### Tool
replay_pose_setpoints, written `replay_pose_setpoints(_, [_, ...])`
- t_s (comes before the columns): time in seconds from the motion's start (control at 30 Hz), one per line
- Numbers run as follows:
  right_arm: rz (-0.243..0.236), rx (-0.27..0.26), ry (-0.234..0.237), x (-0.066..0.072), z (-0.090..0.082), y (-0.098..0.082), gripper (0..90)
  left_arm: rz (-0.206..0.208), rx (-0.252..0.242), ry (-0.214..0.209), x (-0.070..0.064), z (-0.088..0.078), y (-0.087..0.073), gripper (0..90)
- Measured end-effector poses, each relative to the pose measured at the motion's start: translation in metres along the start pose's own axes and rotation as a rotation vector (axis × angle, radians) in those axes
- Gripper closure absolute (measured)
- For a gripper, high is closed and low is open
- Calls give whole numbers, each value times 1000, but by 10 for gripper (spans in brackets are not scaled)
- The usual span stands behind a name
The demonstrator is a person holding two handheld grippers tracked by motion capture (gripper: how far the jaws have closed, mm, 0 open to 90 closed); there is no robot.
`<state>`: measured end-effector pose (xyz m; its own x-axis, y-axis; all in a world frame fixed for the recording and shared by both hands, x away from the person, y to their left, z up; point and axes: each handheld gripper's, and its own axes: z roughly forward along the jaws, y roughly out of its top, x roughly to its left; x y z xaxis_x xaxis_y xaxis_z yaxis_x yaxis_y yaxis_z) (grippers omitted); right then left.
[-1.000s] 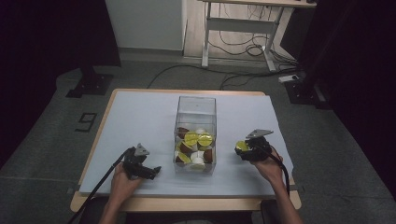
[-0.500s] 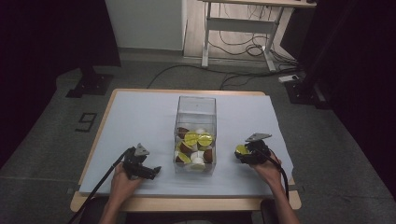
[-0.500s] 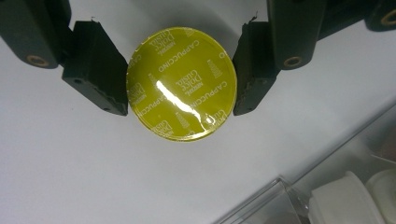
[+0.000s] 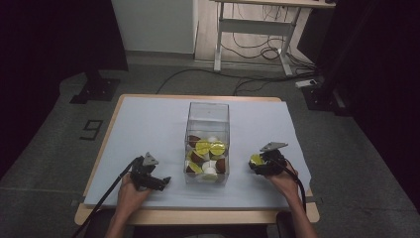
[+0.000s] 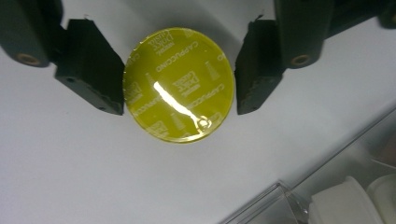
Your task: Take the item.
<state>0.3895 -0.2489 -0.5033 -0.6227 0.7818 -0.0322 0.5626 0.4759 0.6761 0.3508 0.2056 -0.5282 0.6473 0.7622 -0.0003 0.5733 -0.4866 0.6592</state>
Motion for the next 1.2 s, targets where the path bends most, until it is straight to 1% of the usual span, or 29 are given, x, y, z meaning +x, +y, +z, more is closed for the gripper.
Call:
replay_pose_setpoints(0.03, [3,3,0,0,0,0,313,0,0,0,0,0,0,0])
replay_pose_setpoints(0.07, [5,8,1,1,1,0,269,0,0,0,0,0,0,0])
replay_pose_setpoints(0.1, [5,8,1,1,1,0,269,0,0,-1,0,0,0,0])
replay_pose_setpoints(0.2, [15,8,-2,1,1,0,204,1,0,0,0,0,0,0])
replay_pose_setpoints(0.33, [27,-12,-3,1,-4,0,158,0,0,0,0,0,0,0])
replay_pose_setpoints(0.43, [33,-24,-11,2,-9,0,144,0,0,0,0,0,0,0])
replay_pose_setpoints(0.53, [27,-29,-22,2,-14,-1,135,1,0,0,0,0,0,0])
replay_pose_setpoints(0.7, [23,-16,-40,2,-19,-8,134,0,0,0,0,0,0,0])
replay_pose_setpoints(0.73, [29,-13,-44,1,-20,-12,134,0,0,0,0,0,0,0])
replay_pose_setpoints(0.87, [41,-10,-48,0,-21,-18,134,0,0,0,0,0,0,0])
replay_pose_setpoints(0.9, [55,-12,-46,-1,-21,-23,134,0,0,0,0,0,0,0])
replay_pose_setpoints(0.93, [55,-12,-46,-1,-21,-23,134,0,0,0,0,0,0,0])
replay_pose_setpoints(0.97, [68,-14,-45,0,-21,-28,134,0,0,0,0,0,0,0])
replay_pose_setpoints(1.2, [88,-19,-32,1,-15,-38,134,1,0,1,0,0,0,0])
